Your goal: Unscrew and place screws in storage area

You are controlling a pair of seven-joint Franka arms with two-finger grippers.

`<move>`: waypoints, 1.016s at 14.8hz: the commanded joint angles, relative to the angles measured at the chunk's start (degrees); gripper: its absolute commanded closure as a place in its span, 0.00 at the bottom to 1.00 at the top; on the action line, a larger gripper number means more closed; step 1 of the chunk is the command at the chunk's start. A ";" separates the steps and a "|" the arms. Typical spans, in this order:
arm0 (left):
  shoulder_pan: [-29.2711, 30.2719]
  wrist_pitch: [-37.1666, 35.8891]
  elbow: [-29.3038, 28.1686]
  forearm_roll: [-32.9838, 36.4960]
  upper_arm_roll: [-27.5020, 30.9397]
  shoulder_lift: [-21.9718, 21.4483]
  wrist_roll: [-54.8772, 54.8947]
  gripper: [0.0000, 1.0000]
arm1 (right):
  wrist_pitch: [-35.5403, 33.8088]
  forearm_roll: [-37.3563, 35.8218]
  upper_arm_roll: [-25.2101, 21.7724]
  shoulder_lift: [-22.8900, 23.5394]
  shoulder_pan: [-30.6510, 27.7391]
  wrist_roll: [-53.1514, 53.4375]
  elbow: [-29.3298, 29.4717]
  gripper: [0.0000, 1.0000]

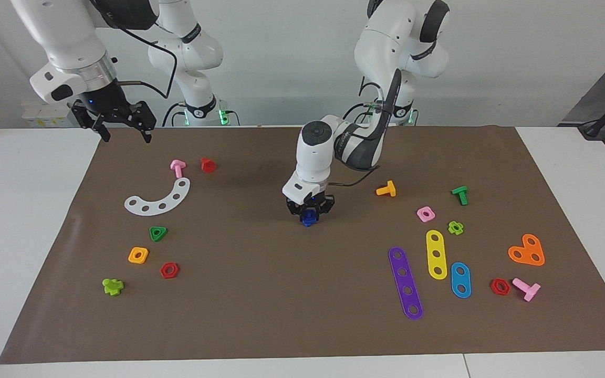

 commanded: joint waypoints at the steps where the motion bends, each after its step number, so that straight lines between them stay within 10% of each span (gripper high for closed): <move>1: -0.70 0.09 -1.26 1.15 0.93 -1.06 -0.30 0.58 | -0.80 0.20 -0.13 -0.77 -0.08 -1.35 -0.22 0.00; 15: -0.34 -6.93 3.57 1.15 0.76 -0.79 -0.22 0.61 | -0.80 0.20 -0.13 -0.77 -0.08 -1.35 -0.22 0.00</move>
